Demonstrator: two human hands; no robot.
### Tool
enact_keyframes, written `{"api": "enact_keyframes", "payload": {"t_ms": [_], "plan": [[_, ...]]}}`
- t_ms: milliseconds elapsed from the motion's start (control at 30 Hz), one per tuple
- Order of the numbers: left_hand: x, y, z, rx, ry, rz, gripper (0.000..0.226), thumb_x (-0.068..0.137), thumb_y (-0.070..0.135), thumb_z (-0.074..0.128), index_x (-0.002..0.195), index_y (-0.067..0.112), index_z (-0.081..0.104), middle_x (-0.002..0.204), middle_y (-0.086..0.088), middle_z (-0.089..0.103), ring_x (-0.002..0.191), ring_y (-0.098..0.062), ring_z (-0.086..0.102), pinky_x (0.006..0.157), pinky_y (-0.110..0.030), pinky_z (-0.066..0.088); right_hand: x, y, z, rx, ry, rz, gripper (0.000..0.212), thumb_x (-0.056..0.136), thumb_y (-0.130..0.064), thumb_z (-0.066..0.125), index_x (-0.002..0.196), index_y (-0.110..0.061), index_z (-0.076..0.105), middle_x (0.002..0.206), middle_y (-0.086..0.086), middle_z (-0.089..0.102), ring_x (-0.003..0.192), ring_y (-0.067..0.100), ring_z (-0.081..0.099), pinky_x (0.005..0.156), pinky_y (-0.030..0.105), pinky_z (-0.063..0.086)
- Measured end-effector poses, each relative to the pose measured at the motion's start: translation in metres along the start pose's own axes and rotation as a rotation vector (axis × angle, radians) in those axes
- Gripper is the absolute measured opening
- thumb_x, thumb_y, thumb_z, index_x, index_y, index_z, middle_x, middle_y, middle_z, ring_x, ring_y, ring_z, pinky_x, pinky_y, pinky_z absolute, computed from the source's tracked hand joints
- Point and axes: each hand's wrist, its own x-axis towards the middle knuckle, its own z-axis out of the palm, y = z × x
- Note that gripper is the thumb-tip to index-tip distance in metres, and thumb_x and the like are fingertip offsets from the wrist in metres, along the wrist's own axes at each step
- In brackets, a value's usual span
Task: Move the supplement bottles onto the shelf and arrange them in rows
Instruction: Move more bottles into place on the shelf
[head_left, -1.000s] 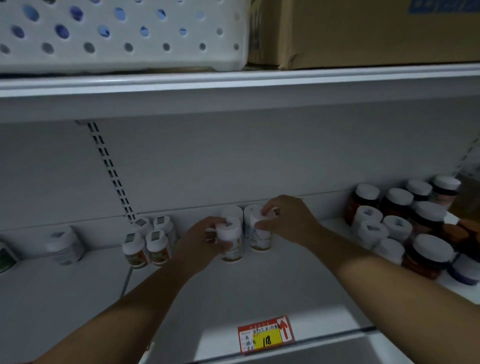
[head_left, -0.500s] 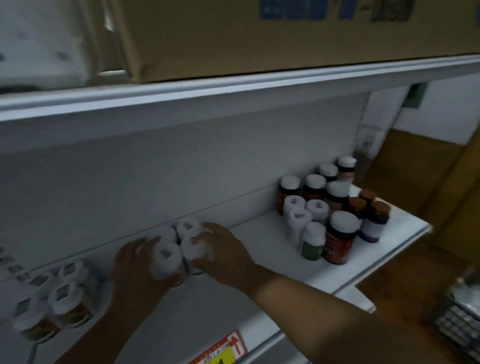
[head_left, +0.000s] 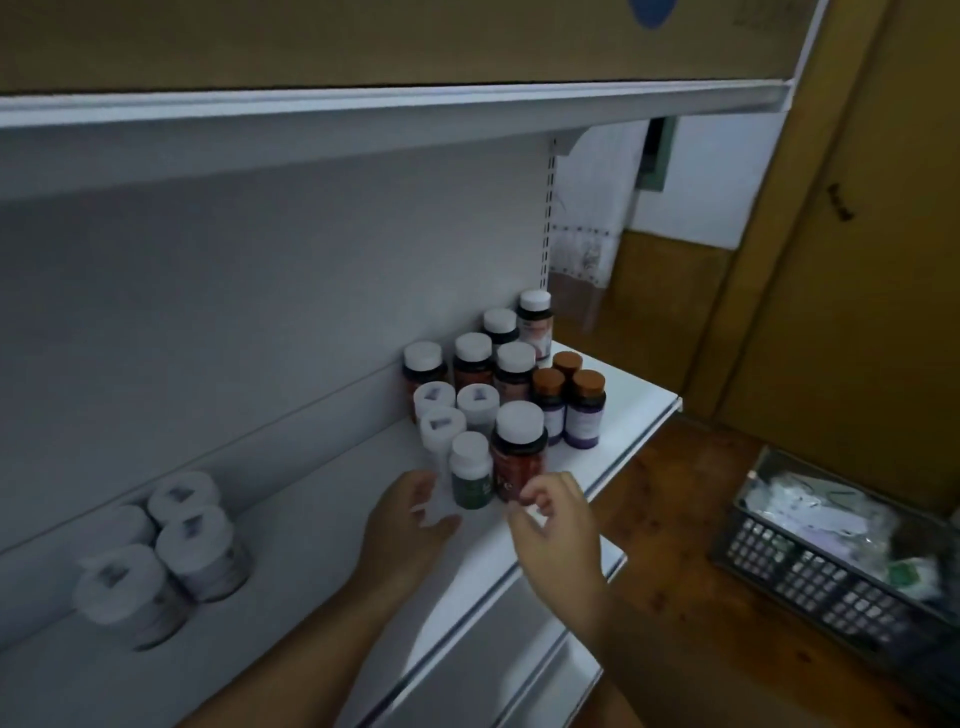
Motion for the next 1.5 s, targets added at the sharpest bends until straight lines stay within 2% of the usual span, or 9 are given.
{"api": "enact_keyframes", "payload": {"t_ms": [167, 300, 467, 700, 800, 933, 1100, 1267, 1500], "plan": [[0.019, 0.010, 0.035, -0.061, 0.084, 0.000, 0.029, 0.067, 0.024, 0.076, 0.092, 0.029, 0.061, 0.092, 0.008, 0.069, 0.086, -0.008, 0.066, 0.070, -0.025, 0.052, 0.035, 0.034, -0.010, 0.078, -0.104, 0.188, 0.067, 0.073, -0.029, 0.075, 0.130, -0.021, 0.041, 0.121, -0.011, 0.043, 0.115, 0.009, 0.044, 0.097, 0.030, 0.042], [0.022, 0.020, 0.045, -0.024, 0.138, 0.022, 0.019, 0.068, 0.021, 0.068, 0.059, 0.023, 0.052, 0.059, 0.004, 0.061, 0.059, -0.007, 0.058, 0.051, -0.020, 0.041, 0.053, 0.039, -0.003, 0.115, -0.255, 0.144, 0.059, 0.067, -0.037, 0.078, 0.114, -0.029, 0.044, 0.111, -0.013, 0.059, 0.107, 0.013, 0.059, 0.089, 0.038, 0.052], [-0.002, 0.026, 0.019, -0.145, 0.182, -0.074, 0.022, 0.069, 0.024, 0.079, 0.074, 0.034, 0.060, 0.076, 0.015, 0.067, 0.068, 0.006, 0.062, 0.059, -0.014, 0.047, 0.052, 0.028, -0.006, 0.327, -0.312, 0.168, 0.049, 0.066, -0.022, 0.082, 0.096, -0.044, 0.050, 0.100, -0.019, 0.062, 0.097, 0.009, 0.063, 0.079, 0.027, 0.053], [-0.083, 0.016, -0.077, -0.286, 0.520, -0.101, 0.036, 0.072, 0.008, 0.077, 0.086, 0.034, 0.056, 0.085, 0.016, 0.063, 0.064, 0.021, 0.058, 0.055, 0.001, 0.043, 0.018, -0.059, 0.045, 0.569, -0.673, 0.073, 0.047, 0.067, -0.005, 0.081, 0.106, -0.021, 0.060, 0.095, 0.003, 0.070, 0.074, -0.002, 0.069, 0.062, 0.013, 0.054], [-0.117, 0.002, -0.114, -0.257, 0.639, -0.130, 0.037, 0.070, 0.012, 0.078, 0.085, 0.036, 0.055, 0.084, 0.014, 0.063, 0.065, 0.019, 0.057, 0.056, 0.000, 0.044, -0.012, -0.097, 0.072, 0.601, -0.808, 0.057, 0.066, 0.051, -0.018, 0.082, 0.112, -0.012, 0.058, 0.091, 0.001, 0.071, 0.068, -0.001, 0.069, 0.056, 0.012, 0.052], [-0.177, -0.025, -0.170, -0.235, 0.771, -0.170, 0.036, 0.067, 0.023, 0.081, 0.090, 0.037, 0.057, 0.085, 0.017, 0.066, 0.073, 0.003, 0.063, 0.060, -0.008, 0.048, -0.062, -0.146, 0.113, 0.575, -0.947, 0.012, 0.079, 0.026, -0.047, 0.088, 0.098, -0.025, 0.062, 0.074, -0.018, 0.075, 0.070, -0.001, 0.070, 0.057, 0.011, 0.052], [-0.264, -0.073, -0.241, -0.210, 0.894, -0.225, 0.033, 0.059, 0.026, 0.081, 0.086, 0.036, 0.064, 0.083, 0.015, 0.073, 0.076, 0.004, 0.067, 0.063, -0.011, 0.052, -0.148, -0.207, 0.166, 0.577, -1.089, 0.003, 0.069, 0.034, -0.045, 0.086, 0.096, -0.028, 0.062, 0.083, -0.022, 0.074, 0.078, 0.001, 0.070, 0.060, 0.014, 0.054], [-0.335, -0.117, -0.307, -0.204, 0.912, -0.259, 0.038, 0.063, 0.013, 0.083, 0.093, 0.028, 0.066, 0.082, 0.016, 0.072, 0.074, 0.007, 0.066, 0.059, -0.006, 0.048, -0.227, -0.258, 0.208, 0.580, -1.170, 0.004, 0.049, 0.066, -0.007, 0.082, 0.100, -0.033, 0.058, 0.089, -0.011, 0.070, 0.070, -0.007, 0.068, 0.055, 0.010, 0.051], [-0.387, -0.164, -0.376, -0.121, 0.964, -0.300, 0.038, 0.066, 0.012, 0.081, 0.095, 0.027, 0.063, 0.086, 0.013, 0.069, 0.074, 0.009, 0.064, 0.060, -0.001, 0.046, -0.292, -0.304, 0.244, 0.563, -1.230, 0.040, 0.050, 0.066, -0.016, 0.080, 0.108, -0.029, 0.056, 0.101, -0.007, 0.067, 0.091, 0.008, 0.065, 0.079, 0.031, 0.051]]}}
